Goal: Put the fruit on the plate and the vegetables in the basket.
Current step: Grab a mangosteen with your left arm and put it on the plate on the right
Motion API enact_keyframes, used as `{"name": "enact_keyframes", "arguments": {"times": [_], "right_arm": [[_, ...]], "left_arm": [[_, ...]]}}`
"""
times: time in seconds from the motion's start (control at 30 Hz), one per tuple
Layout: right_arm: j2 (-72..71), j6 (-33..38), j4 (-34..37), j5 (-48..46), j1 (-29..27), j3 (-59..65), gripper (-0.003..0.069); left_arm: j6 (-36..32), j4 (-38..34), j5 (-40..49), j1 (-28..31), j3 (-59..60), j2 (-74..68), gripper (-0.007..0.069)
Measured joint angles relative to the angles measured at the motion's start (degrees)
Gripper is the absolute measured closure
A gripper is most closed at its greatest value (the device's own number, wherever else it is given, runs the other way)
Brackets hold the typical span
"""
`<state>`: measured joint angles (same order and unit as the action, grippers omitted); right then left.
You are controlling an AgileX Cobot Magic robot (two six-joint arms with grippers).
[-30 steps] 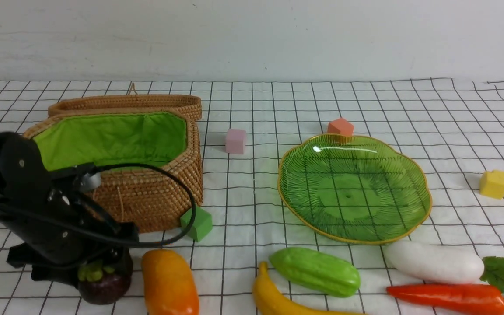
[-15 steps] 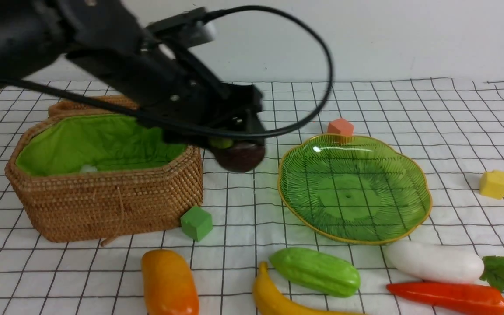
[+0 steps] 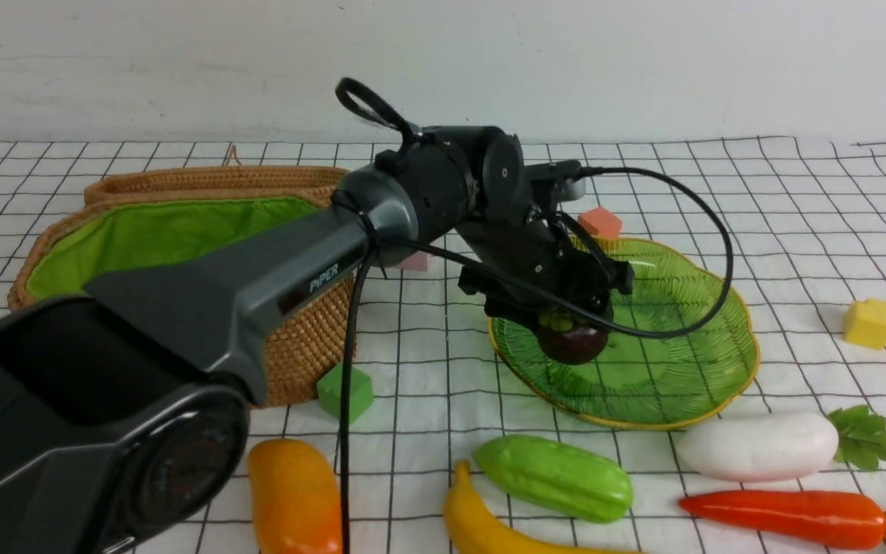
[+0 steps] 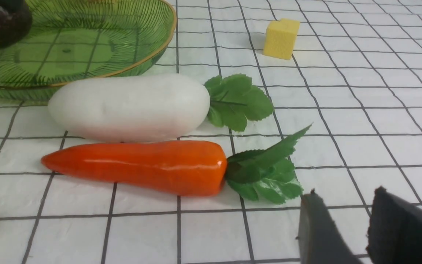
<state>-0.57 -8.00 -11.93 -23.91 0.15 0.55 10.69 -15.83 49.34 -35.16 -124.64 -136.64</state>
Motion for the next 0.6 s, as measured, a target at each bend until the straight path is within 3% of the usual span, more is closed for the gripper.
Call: {"name": "enact_keyframes", "arguments": {"times": [0.37, 0.6], "right_arm": [[0.0, 0.0, 0.0, -0.1, 0.0, 0.0, 0.0421], [0.0, 0.0, 0.0, -0.1, 0.0, 0.0, 0.0421]], "left_arm": [[-4.8, 0.6, 7.9, 0.0, -2.2, 1.9, 0.0005], [-6.1, 6.6, 15.9, 0.7, -2.2, 10.6, 0.0001]]}}
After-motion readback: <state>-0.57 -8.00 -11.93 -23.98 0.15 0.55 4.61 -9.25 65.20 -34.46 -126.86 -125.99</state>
